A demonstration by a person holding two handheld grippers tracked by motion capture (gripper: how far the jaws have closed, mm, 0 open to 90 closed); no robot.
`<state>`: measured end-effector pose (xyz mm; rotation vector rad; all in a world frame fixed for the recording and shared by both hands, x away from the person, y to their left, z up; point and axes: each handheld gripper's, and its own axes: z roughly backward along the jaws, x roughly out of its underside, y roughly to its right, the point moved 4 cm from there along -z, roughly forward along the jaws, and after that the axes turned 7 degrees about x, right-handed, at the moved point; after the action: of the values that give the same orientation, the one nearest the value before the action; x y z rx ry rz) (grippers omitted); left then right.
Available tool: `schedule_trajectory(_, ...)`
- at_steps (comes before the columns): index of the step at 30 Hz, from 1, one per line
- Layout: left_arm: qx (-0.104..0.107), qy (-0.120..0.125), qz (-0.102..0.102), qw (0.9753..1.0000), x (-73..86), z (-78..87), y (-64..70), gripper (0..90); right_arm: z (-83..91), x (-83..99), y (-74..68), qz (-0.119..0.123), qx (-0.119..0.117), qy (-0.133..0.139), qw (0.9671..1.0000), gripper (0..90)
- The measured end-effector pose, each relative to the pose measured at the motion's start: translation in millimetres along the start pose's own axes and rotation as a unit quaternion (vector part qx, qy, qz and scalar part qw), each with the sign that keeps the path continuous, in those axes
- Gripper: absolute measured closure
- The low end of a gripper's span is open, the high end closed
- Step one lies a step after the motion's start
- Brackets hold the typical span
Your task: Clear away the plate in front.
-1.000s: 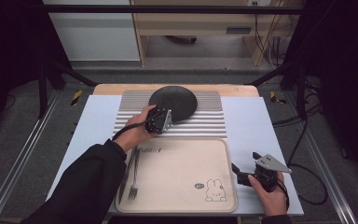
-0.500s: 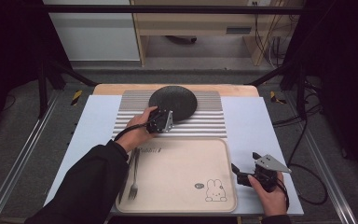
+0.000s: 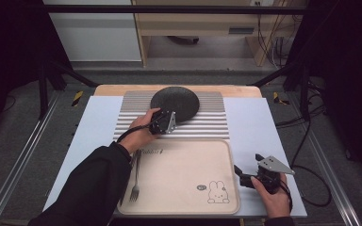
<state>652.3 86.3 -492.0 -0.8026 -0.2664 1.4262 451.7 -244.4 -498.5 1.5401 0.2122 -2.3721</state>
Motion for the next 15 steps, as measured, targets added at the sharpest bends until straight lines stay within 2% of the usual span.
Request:
schedule_trajectory(3, -0.003, -0.003, -0.013, 0.9999, -1.0, -2.2, 2.3, 51.5, -0.3, 0.1, -0.2, 0.001, -0.001, 0.000, 1.0000, 5.7)
schedule_trajectory(7, -0.006, 0.002, -0.017, 0.9998, -4.6, -4.0, 4.0, 53.6, -0.4, 0.3, -0.1, 0.001, 0.000, -0.001, 1.0000, 5.7)
schedule_trajectory(15, -0.012, -0.006, -0.036, 0.9993, -11.4, -6.0, 3.0, 55.7, -0.4, 0.4, 0.1, 0.000, 0.000, -0.001, 1.0000, 5.7)
